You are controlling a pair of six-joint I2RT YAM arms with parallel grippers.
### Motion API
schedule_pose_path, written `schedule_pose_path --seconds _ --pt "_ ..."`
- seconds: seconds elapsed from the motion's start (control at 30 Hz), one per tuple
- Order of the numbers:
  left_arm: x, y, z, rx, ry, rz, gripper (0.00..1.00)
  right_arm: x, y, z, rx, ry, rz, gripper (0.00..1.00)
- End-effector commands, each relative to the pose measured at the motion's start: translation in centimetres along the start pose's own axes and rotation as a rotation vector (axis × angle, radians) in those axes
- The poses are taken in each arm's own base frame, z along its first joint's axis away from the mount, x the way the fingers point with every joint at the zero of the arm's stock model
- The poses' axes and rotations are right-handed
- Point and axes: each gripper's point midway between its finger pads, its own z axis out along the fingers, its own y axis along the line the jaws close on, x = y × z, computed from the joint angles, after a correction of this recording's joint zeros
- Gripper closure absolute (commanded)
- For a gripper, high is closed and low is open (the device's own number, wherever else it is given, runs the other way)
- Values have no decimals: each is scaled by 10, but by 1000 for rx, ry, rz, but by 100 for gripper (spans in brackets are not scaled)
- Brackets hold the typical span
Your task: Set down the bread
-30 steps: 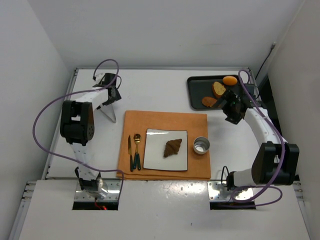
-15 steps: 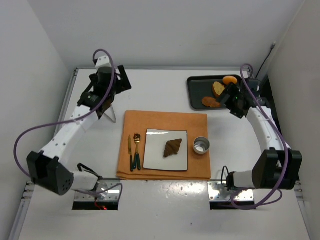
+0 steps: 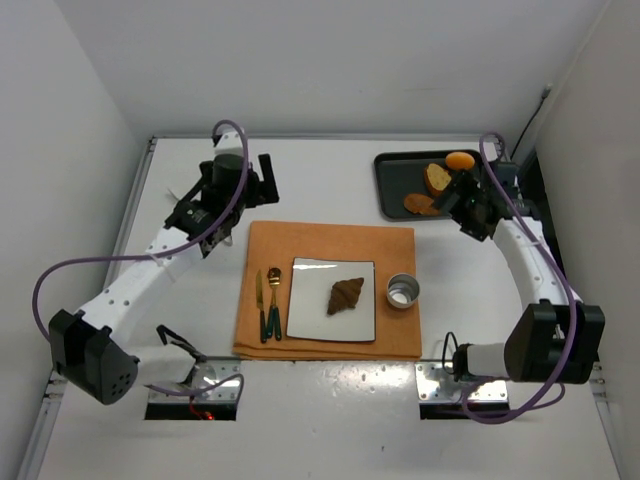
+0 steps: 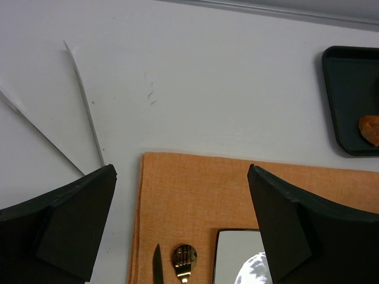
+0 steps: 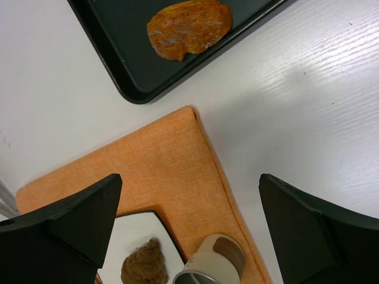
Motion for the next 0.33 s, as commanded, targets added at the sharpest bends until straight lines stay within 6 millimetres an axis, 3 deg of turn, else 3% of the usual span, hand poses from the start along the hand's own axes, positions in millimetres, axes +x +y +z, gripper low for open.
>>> schedule_pose_path --seconds 0.0,0.3 --pt "-15 -12 -1 31 -45 6 0 -5 6 -8 -30 -33 -15 0" --pt "4 -30 4 54 -4 54 0 -5 7 -3 -38 -37 -25 0"
